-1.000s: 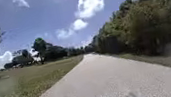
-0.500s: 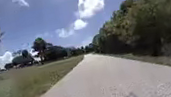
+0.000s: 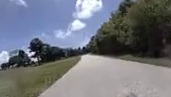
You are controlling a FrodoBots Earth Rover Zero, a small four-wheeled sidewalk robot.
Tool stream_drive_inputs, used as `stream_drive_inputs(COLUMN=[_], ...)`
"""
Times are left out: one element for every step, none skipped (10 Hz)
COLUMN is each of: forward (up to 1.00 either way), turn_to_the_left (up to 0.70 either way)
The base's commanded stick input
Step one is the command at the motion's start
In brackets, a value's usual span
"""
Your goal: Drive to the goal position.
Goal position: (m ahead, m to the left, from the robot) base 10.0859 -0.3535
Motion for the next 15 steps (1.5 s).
stream_drive_inputs(forward=[0.50, 0.50, 0.50, 0.50, 0.50, 0.50, 0.50, 0.50, 0.50, 0.50, 0.50, 0.50, 0.50, 0.50, 0.50], turn_to_the_left=[0.00, 0.00, 0.00, 0.00, 0.00, 0.00, 0.00, 0.00, 0.00, 0.00, 0.00, 0.00, 0.00, 0.00, 0.00])
